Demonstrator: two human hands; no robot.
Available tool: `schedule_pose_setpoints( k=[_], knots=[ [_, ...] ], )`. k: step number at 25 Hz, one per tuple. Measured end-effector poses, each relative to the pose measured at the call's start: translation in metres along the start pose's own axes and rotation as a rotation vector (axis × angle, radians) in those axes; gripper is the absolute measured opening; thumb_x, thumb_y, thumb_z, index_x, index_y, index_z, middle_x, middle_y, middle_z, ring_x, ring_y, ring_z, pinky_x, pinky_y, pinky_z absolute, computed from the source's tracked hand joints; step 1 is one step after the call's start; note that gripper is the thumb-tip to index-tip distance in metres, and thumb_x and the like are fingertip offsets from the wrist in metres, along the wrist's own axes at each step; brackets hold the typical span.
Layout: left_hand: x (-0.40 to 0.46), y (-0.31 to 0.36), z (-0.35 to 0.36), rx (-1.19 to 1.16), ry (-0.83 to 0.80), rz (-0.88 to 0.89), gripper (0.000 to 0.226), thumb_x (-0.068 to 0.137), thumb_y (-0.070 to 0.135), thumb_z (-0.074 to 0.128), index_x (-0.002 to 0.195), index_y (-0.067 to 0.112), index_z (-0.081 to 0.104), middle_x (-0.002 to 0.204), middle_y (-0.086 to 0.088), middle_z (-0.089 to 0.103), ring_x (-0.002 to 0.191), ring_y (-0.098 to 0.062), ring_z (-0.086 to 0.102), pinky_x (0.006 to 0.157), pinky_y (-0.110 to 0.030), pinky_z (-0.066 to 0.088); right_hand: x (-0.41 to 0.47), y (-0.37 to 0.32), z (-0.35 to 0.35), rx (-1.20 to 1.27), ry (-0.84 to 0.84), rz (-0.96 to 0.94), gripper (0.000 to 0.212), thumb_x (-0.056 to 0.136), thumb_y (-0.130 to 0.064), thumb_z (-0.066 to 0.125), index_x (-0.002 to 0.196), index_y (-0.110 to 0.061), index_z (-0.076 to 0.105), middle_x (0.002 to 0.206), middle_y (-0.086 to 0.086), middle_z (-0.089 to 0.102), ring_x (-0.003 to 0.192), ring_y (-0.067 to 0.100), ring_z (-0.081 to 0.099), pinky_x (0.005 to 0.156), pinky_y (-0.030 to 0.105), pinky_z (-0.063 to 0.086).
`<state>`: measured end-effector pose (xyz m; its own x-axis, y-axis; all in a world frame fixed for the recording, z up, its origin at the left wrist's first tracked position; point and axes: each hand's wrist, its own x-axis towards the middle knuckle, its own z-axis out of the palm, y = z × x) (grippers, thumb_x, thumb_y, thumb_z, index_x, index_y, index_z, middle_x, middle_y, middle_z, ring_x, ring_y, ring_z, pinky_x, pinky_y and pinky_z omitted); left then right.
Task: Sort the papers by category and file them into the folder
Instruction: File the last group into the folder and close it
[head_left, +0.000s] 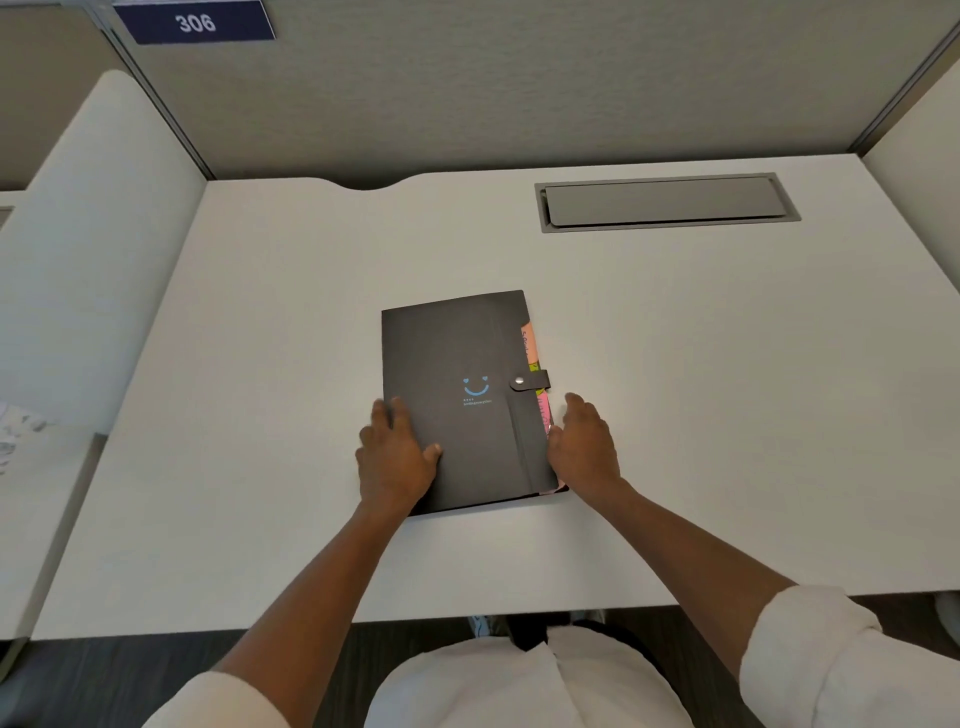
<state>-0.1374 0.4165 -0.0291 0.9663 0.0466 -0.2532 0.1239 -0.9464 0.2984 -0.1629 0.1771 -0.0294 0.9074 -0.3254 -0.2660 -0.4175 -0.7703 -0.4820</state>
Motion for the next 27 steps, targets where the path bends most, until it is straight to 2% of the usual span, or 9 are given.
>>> schedule_pose_setpoints(
  k=[2, 4, 8, 11, 13, 15, 21, 25, 27],
  knots=[
    [-0.010, -0.002, 0.000, -0.019, -0.042, -0.130, 0.085, 0.084, 0.050, 0.062, 0.147, 0.010, 0.020, 0.140, -0.019, 0.033, 0.119, -0.042, 0.043, 0.096, -0.050, 0.042, 0.001, -0.003, 0.002, 0.025, -0.053, 0.053, 0.033, 0.095, -0.016, 0.048, 0.126, -0.006, 0.047, 0.120, 0.016, 0.057, 0.107, 0.034, 0.056, 0.083, 0.039, 0.049],
    [-0.017, 0.000, 0.002, -0.040, -0.067, -0.180, 0.084, 0.084, 0.049, 0.062, 0.145, 0.007, 0.022, 0.131, -0.019, 0.037, 0.114, -0.043, 0.045, 0.095, -0.050, 0.043, 0.000, -0.006, 0.005, 0.060, -0.099, 0.104, 0.030, 0.096, -0.020, 0.047, 0.122, -0.006, 0.048, 0.116, 0.017, 0.059, 0.103, 0.034, 0.058, 0.079, 0.037, 0.048],
    [-0.017, -0.004, 0.001, -0.323, -0.061, -0.308, 0.063, 0.078, 0.044, 0.070, 0.125, 0.012, 0.044, 0.121, -0.017, 0.047, 0.108, -0.042, 0.054, 0.093, -0.048, 0.049, 0.003, -0.007, -0.003, 0.178, -0.164, 0.107, 0.041, 0.095, -0.038, 0.055, 0.121, -0.007, 0.049, 0.110, 0.010, 0.058, 0.103, 0.030, 0.057, 0.075, 0.030, 0.039],
    [-0.018, -0.007, -0.005, -0.498, -0.038, -0.263, 0.060, 0.077, 0.038, 0.075, 0.128, 0.018, 0.049, 0.120, -0.007, 0.064, 0.106, -0.032, 0.061, 0.090, -0.041, 0.052, 0.010, 0.002, -0.010, 0.214, -0.225, 0.087, 0.030, 0.087, -0.030, 0.067, 0.098, -0.008, 0.049, 0.090, 0.005, 0.056, 0.085, 0.023, 0.054, 0.070, 0.034, 0.043],
    [-0.016, 0.000, -0.007, -0.562, -0.022, -0.251, 0.065, 0.078, 0.036, 0.076, 0.134, 0.021, 0.047, 0.122, -0.004, 0.066, 0.106, -0.028, 0.063, 0.090, -0.039, 0.052, 0.017, 0.008, -0.014, 0.236, -0.220, 0.083, 0.029, 0.083, -0.022, 0.070, 0.090, -0.010, 0.045, 0.085, 0.005, 0.055, 0.079, 0.022, 0.052, 0.063, 0.032, 0.041],
    [-0.007, 0.012, -0.011, -0.597, 0.003, -0.230, 0.064, 0.080, 0.033, 0.075, 0.136, 0.021, 0.046, 0.124, -0.004, 0.065, 0.107, -0.027, 0.063, 0.091, -0.038, 0.051, 0.025, 0.011, -0.020, 0.265, -0.196, 0.066, 0.028, 0.084, -0.018, 0.069, 0.089, -0.010, 0.043, 0.082, 0.004, 0.053, 0.075, 0.021, 0.050, 0.057, 0.027, 0.038],
    [0.049, 0.068, -0.031, -0.622, 0.096, -0.100, 0.060, 0.082, 0.026, 0.074, 0.135, 0.019, 0.048, 0.124, -0.004, 0.064, 0.108, -0.026, 0.062, 0.089, -0.035, 0.048, 0.081, 0.013, -0.053, 0.285, -0.069, 0.000, 0.029, 0.085, -0.020, 0.069, 0.090, -0.010, 0.042, 0.074, 0.000, 0.048, 0.065, 0.018, 0.045, 0.054, 0.027, 0.035],
    [0.109, 0.091, -0.041, -0.564, 0.095, -0.053, 0.059, 0.080, 0.033, 0.071, 0.133, 0.021, 0.048, 0.121, -0.004, 0.065, 0.106, -0.027, 0.062, 0.092, -0.045, 0.051, 0.137, -0.001, -0.079, 0.301, 0.000, -0.037, 0.029, 0.085, -0.019, 0.069, 0.089, -0.011, 0.042, 0.074, 0.001, 0.049, 0.065, 0.018, 0.046, 0.054, 0.028, 0.036],
    [0.136, 0.100, -0.043, -0.545, 0.098, -0.040, 0.055, 0.081, 0.031, 0.069, 0.131, 0.021, 0.050, 0.117, -0.005, 0.066, 0.103, -0.028, 0.062, 0.089, -0.045, 0.052, 0.164, -0.009, -0.087, 0.296, 0.014, -0.051, 0.029, 0.085, -0.018, 0.069, 0.089, -0.011, 0.041, 0.074, 0.001, 0.049, 0.064, 0.018, 0.045, 0.052, 0.026, 0.035]
  ],
)
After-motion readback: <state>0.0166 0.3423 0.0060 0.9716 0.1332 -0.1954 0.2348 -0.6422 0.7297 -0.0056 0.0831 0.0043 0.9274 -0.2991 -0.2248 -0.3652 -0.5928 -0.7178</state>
